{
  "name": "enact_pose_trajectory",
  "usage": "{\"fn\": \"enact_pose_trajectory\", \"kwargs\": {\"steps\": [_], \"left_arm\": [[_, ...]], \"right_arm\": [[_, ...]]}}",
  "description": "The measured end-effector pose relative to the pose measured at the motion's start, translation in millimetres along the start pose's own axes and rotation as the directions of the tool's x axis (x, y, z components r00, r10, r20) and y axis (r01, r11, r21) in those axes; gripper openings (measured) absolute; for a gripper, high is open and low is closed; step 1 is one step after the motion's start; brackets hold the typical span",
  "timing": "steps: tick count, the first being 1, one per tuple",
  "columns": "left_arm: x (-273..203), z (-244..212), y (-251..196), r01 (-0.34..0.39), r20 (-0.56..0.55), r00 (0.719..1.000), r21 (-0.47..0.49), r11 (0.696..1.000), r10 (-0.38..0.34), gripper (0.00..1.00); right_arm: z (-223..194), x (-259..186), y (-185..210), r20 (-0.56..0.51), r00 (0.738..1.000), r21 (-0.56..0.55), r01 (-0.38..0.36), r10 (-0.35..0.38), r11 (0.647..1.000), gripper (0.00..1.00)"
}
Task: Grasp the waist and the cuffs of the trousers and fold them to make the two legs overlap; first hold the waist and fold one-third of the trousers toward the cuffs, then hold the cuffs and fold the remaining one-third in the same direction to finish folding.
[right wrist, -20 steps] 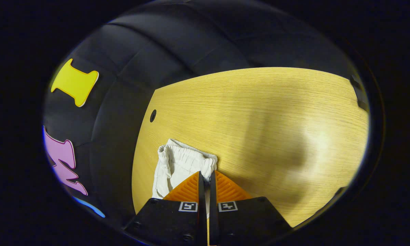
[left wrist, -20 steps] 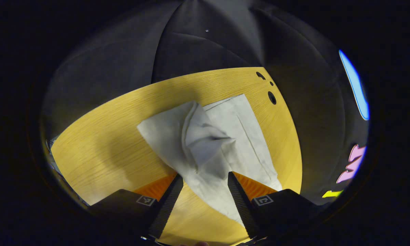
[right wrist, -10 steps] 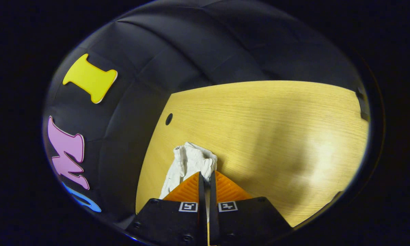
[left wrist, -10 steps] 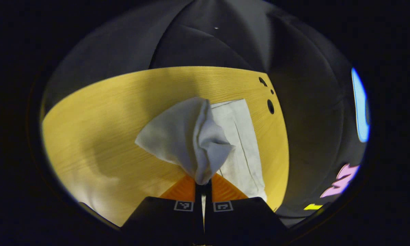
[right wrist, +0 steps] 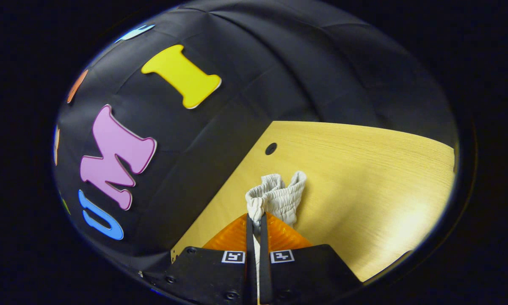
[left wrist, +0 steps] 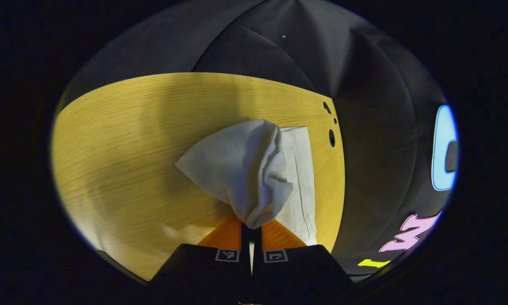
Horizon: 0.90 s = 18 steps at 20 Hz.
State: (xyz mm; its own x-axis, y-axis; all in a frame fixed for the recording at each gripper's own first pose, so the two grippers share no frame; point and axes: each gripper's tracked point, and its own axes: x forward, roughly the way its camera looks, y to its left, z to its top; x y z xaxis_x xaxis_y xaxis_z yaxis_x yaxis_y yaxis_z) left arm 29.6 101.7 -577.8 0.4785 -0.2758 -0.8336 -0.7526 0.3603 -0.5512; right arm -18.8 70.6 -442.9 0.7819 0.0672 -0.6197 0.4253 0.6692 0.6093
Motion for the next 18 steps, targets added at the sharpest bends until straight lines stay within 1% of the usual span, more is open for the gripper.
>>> {"fn": "enact_pose_trajectory", "kwargs": {"steps": [2,5,9,11,13,16,18], "left_arm": [[0,0,0,0.013,-0.012,1.000,0.008,1.000,-0.013,0.06],[-2,2,0,0.024,-0.030,0.999,0.011,1.000,-0.023,0.07],[-2,1,-1,0.028,-0.052,0.998,0.038,0.999,-0.026,0.07],[-2,2,0,0.032,-0.058,0.998,0.050,0.998,-0.029,0.06],[-3,2,0,0.036,-0.061,0.998,0.053,0.998,-0.033,0.06],[-2,2,0,0.042,-0.063,0.997,0.053,0.998,-0.038,0.06],[-3,2,0,0.042,-0.062,0.997,0.056,0.998,-0.038,0.06]], "right_arm": [[-19,1,34,-0.028,0.998,-0.046,-0.054,0.053,0.997,0.07],[-51,2,83,-0.081,0.990,-0.127,-0.128,0.118,0.984,0.07],[-103,6,126,-0.165,0.973,-0.222,-0.194,0.159,0.956,0.07],[-132,13,143,-0.210,0.964,-0.247,-0.212,0.161,0.946,0.07],[-169,20,150,-0.260,0.954,-0.273,-0.220,0.148,0.936,0.07],[-200,30,137,-0.354,0.930,-0.315,-0.221,0.102,0.923,0.07],[-213,36,130,-0.409,0.910,-0.356,-0.229,0.069,0.906,0.07]]}}
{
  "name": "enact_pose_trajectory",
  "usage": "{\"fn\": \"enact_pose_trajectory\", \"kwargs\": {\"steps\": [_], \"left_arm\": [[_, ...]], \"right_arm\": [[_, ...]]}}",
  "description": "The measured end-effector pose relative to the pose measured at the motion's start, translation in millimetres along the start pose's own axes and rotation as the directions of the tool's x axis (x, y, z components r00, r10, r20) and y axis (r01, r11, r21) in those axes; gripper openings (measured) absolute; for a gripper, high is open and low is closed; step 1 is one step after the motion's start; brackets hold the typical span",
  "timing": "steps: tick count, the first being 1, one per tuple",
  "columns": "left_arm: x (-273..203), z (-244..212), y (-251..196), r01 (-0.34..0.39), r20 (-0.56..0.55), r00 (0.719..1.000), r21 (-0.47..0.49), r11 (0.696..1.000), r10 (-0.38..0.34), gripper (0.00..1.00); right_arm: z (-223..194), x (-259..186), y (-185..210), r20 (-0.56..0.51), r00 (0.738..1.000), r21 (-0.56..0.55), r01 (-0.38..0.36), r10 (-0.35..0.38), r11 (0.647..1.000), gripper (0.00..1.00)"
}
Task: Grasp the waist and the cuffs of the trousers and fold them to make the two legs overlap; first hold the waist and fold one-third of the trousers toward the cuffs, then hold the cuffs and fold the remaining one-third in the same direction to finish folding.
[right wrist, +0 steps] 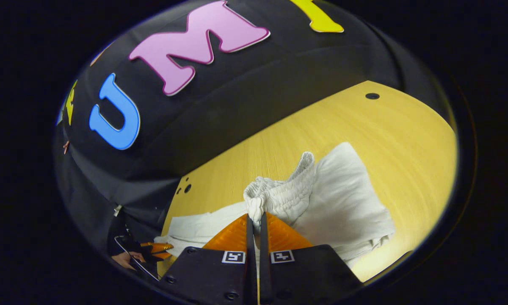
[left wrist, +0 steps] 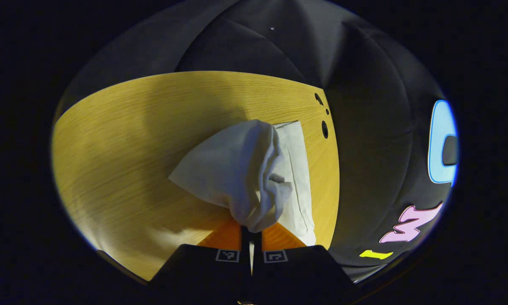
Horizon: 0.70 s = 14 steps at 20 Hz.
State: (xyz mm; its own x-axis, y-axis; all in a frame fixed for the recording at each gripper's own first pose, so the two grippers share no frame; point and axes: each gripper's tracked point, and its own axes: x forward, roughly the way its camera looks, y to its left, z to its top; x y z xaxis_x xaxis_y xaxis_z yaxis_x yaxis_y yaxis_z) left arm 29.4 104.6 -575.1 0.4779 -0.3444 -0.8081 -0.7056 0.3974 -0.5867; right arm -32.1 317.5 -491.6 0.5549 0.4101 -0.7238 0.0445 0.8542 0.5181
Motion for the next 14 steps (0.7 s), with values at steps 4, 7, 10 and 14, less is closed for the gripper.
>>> {"fn": "enact_pose_trajectory", "kwargs": {"steps": [4,7,10,14], "left_arm": [[1,0,0,0.003,0.001,1.000,0.000,1.000,-0.003,0.06],[-1,1,0,0.008,0.003,1.000,0.002,1.000,-0.008,0.06],[0,0,0,0.015,0.012,1.000,0.005,1.000,-0.015,0.06],[-2,2,1,0.029,0.028,0.999,-0.020,0.999,-0.028,0.06]], "right_arm": [[5,-9,-4,-0.099,0.995,-0.049,0.006,-0.010,0.999,0.07],[-3,-6,-3,-0.153,0.988,-0.038,-0.022,0.016,0.999,0.12],[-21,-10,18,-0.216,0.969,0.005,-0.122,0.121,0.992,0.33],[-44,-20,29,-0.279,0.947,-0.003,-0.167,0.160,0.986,0.51]]}}
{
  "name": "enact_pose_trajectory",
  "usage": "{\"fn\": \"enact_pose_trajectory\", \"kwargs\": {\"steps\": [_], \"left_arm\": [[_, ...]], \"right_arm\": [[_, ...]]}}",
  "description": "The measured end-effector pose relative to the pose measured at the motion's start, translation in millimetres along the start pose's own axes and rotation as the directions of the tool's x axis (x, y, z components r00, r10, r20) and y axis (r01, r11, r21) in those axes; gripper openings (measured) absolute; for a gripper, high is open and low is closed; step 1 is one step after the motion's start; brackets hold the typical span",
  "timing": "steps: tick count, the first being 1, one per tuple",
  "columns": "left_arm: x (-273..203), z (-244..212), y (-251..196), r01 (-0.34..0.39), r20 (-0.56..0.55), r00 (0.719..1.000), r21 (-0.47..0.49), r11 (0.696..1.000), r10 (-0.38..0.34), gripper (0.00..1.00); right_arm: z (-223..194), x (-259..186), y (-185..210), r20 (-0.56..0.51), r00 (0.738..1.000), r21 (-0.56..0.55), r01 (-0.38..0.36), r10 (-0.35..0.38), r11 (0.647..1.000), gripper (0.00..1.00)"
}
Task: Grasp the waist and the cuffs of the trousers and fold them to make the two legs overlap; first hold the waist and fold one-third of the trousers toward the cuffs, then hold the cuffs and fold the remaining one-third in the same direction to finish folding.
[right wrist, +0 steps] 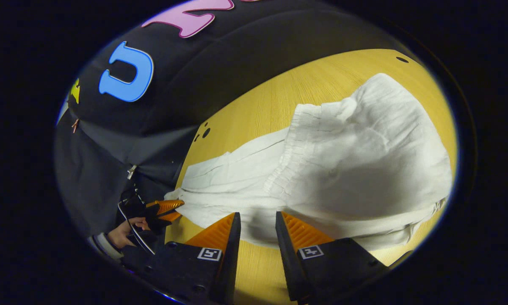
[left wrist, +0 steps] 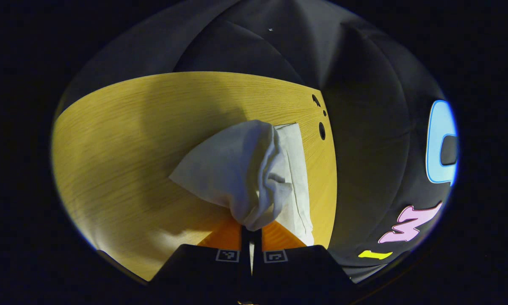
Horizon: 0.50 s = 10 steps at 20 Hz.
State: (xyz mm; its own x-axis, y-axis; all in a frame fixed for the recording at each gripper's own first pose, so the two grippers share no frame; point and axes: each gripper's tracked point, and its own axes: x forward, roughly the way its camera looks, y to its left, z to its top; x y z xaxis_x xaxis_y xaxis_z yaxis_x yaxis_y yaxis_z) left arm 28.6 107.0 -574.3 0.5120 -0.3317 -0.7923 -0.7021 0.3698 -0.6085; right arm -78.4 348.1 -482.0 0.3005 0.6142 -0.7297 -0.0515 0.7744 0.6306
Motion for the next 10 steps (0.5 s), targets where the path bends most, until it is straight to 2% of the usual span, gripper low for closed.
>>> {"fn": "enact_pose_trajectory", "kwargs": {"steps": [2,3,4,5,6,10], "left_arm": [[0,0,-1,0.006,0.014,1.000,-0.016,1.000,-0.005,0.06],[-4,2,-2,0.011,0.024,1.000,-0.019,1.000,-0.011,0.06],[-4,2,-3,0.021,0.035,0.999,-0.018,1.000,-0.020,0.06],[-6,3,-5,0.031,0.046,0.998,-0.012,0.999,-0.030,0.11],[-7,2,-7,0.037,0.054,0.998,-0.004,0.999,-0.037,0.06],[-15,5,-31,0.075,0.095,0.993,0.019,0.997,-0.077,0.06]], "right_arm": [[12,-15,0,0.030,1.000,-0.017,-0.001,0.001,1.000,0.53],[19,-22,-3,0.049,0.999,-0.022,0.009,-0.008,1.000,0.42],[26,-30,-6,0.067,0.998,-0.026,0.016,-0.014,1.000,0.53],[31,-38,-9,0.083,0.996,-0.030,0.023,-0.020,0.999,0.53],[35,-45,-13,0.094,0.995,-0.035,0.031,-0.027,0.999,0.53],[40,-74,-33,0.116,0.992,-0.016,0.053,-0.051,0.998,0.53]]}}
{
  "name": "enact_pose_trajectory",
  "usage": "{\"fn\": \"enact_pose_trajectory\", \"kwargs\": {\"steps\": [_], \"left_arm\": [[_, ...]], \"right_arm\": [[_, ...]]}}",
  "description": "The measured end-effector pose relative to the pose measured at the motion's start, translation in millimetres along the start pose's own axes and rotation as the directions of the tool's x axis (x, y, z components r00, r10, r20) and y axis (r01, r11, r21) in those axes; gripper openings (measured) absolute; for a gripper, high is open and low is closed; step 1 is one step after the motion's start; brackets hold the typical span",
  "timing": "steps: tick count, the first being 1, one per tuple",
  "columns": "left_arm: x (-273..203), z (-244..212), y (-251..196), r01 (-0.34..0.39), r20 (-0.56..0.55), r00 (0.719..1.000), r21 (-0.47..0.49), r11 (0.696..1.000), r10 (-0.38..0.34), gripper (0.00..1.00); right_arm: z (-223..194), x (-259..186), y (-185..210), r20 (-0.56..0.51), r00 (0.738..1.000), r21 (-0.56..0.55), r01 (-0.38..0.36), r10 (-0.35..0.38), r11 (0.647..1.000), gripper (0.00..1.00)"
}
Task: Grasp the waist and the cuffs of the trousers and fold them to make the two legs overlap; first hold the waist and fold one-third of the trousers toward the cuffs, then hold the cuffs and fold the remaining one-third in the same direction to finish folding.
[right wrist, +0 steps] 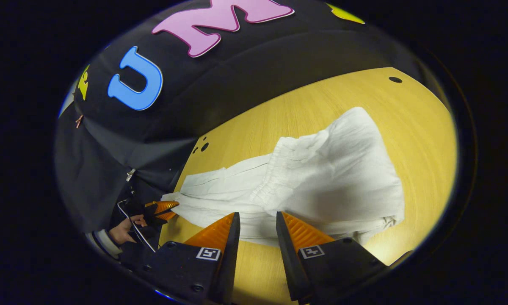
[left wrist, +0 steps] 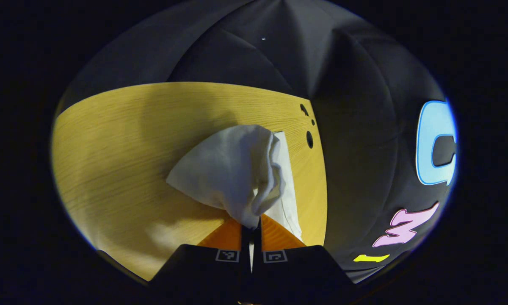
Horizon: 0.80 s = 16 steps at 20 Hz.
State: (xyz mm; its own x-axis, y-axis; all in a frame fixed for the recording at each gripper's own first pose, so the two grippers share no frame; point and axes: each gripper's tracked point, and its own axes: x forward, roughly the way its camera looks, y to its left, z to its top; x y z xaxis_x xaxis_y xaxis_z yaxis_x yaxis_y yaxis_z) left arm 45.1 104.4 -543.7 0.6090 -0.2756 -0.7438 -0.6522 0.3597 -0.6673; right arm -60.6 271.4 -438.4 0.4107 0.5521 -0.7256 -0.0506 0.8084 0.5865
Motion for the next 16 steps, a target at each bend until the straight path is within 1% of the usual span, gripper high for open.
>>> {"fn": "enact_pose_trajectory", "kwargs": {"steps": [3,5,6,7,9,11,12,13,16], "left_arm": [[-14,-1,-20,0.051,0.051,0.997,0.034,0.998,-0.053,0.06],[-22,-3,-42,0.091,0.086,0.991,0.087,0.992,-0.098,0.06],[-25,-6,-53,0.109,0.100,0.987,0.124,0.986,-0.122,0.01],[-29,-8,-64,0.128,0.111,0.983,0.163,0.978,-0.147,0.06],[-34,-19,-96,0.170,0.129,0.970,0.244,0.955,-0.205,0.06],[-38,-33,-127,0.200,0.134,0.957,0.347,0.916,-0.259,0.06],[-39,-43,-143,0.212,0.129,0.950,0.402,0.891,-0.284,0.06],[-39,-53,-157,0.208,0.127,0.947,0.456,0.865,-0.294,0.06],[-36,-95,-199,0.234,0.084,0.935,0.583,0.778,-0.344,0.06]], "right_arm": [[6,-21,-26,0.026,0.999,0.043,0.021,-0.022,0.999,0.53],[10,-35,-45,0.049,0.998,0.071,0.033,-0.037,0.997,0.53],[11,-42,-55,0.059,0.997,0.081,0.042,-0.047,0.996,0.53],[12,-51,-64,0.067,0.996,0.088,0.050,-0.056,0.995,0.53],[18,-67,-80,0.089,0.993,0.100,0.065,-0.074,0.993,0.53],[26,-84,-95,0.118,0.990,0.132,0.064,-0.080,0.989,0.53],[31,-92,-103,0.130,0.988,0.154,0.065,-0.086,0.986,0.53],[36,-100,-113,0.146,0.985,0.176,0.067,-0.094,0.982,0.53],[47,-123,-149,0.179,0.974,0.222,0.097,-0.139,0.970,0.53]]}}
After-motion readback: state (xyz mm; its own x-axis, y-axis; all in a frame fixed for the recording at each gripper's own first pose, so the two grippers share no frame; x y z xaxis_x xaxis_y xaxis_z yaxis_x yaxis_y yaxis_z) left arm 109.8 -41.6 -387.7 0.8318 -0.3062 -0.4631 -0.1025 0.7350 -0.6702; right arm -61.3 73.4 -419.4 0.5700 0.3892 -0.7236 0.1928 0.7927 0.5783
